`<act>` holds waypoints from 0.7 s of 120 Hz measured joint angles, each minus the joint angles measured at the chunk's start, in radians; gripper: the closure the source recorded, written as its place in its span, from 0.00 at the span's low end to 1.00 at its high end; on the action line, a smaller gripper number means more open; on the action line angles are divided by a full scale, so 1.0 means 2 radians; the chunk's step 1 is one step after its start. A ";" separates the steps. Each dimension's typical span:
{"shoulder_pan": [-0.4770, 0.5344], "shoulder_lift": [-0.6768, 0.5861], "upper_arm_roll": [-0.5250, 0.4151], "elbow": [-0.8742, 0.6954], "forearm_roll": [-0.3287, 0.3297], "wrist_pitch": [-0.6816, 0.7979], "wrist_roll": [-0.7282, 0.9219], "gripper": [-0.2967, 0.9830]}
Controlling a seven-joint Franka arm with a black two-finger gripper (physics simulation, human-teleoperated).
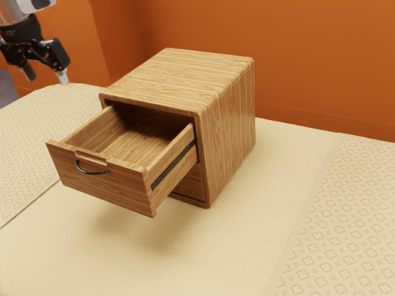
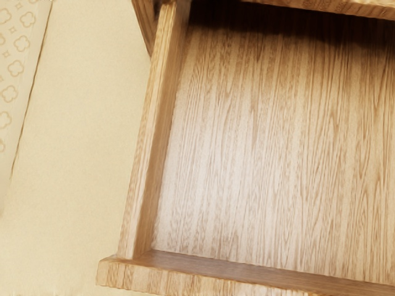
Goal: Push the drawer handle with one arm to close the drawer
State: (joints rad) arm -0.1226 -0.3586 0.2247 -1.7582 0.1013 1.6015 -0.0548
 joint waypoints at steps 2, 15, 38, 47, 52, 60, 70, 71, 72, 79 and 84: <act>0.000 -0.002 0.001 -0.001 0.002 0.001 -0.002 0.23; -0.001 -0.013 0.003 -0.014 0.010 0.005 -0.017 0.23; -0.001 -0.044 0.002 -0.033 0.009 -0.013 -0.042 0.27; -0.001 -0.085 0.000 -0.095 0.006 -0.010 -0.059 0.42; -0.001 -0.125 -0.004 -0.152 0.013 0.001 -0.069 0.52; 0.000 -0.155 -0.009 -0.213 0.023 0.025 -0.086 0.62; 0.001 -0.163 -0.010 -0.255 0.030 0.060 -0.103 0.71; 0.001 -0.164 -0.010 -0.259 0.030 0.064 -0.105 0.72; 0.001 -0.164 -0.010 -0.262 0.030 0.067 -0.107 0.72; 0.002 -0.170 -0.013 -0.285 0.033 0.090 -0.118 0.76; 0.003 -0.186 -0.025 -0.303 0.034 0.104 -0.124 0.78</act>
State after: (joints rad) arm -0.1175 -0.7304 0.1741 -2.3646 0.1696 1.8086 -0.3036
